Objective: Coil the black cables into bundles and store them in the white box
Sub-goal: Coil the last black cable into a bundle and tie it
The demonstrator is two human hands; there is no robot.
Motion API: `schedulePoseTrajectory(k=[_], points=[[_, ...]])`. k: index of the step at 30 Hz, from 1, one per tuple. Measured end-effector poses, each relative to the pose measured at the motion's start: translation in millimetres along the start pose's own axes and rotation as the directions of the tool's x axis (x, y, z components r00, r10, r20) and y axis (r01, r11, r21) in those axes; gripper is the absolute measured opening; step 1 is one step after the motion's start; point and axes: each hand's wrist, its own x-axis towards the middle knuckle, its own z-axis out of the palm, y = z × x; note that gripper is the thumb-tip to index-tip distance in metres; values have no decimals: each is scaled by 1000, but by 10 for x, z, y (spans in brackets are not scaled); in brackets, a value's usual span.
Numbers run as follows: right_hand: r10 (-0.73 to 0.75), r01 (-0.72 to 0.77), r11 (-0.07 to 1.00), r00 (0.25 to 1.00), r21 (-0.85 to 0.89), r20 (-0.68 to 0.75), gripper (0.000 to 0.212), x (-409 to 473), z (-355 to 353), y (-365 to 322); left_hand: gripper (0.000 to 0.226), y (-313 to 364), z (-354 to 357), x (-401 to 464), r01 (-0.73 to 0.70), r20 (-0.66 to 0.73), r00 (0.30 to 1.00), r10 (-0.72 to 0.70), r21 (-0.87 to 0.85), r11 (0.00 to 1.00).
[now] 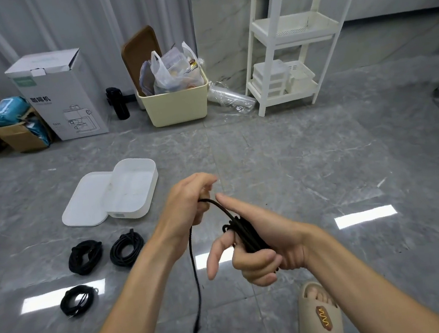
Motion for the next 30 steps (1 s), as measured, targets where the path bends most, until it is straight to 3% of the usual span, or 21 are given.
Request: schedulePoseTrajectory(k=[4,6,8,10,12,14,16,18,21,23,26,28,30], points=[[-134,78,977,947,196,291,84,57,84,17,47,-21,7,5,4,16,1000,-4,-38,999],[-263,144,920,916,364,303,72,78,115,21,31,-44,39,-22,-4,126,992,2,15,1000],[-440,303,843,864,444,246,60,73,118,6,7,-88,95,-49,4,199,980,-26,105,994],[-603,477,716,790,509,108,52,58,108,-28,21,-151,133,-62,51,221,971,-91,180,982],[-659,594,552,741,585,-130,49,44,85,-45,38,-179,151,-78,53,285,952,-115,215,975],[-623,706,381,673,598,-398,46,13,21,-44,53,-176,144,-79,51,272,953,-134,292,955],[-560,819,269,561,508,-609,45,-41,-57,-43,54,-195,126,-57,50,262,953,-154,364,930],[-509,879,211,472,428,-719,47,-84,-118,-50,55,-218,109,-43,61,290,938,-191,404,913],[-426,917,133,396,376,-814,53,-129,-167,-57,54,-214,104,-51,48,338,916,-215,440,897],[-382,933,139,360,331,-851,52,-142,-181,-54,55,-207,117,-53,21,358,910,-211,466,884],[-330,937,229,330,265,-884,29,-140,-235,-41,56,-205,119,-60,-8,368,907,-206,502,865],[-307,935,287,297,209,-904,44,-153,-264,-45,57,-187,87,-63,-16,357,917,-180,483,876],[-321,907,413,226,79,-920,59,-150,-276,-56,59,-164,53,-54,-47,341,931,-132,470,881]])
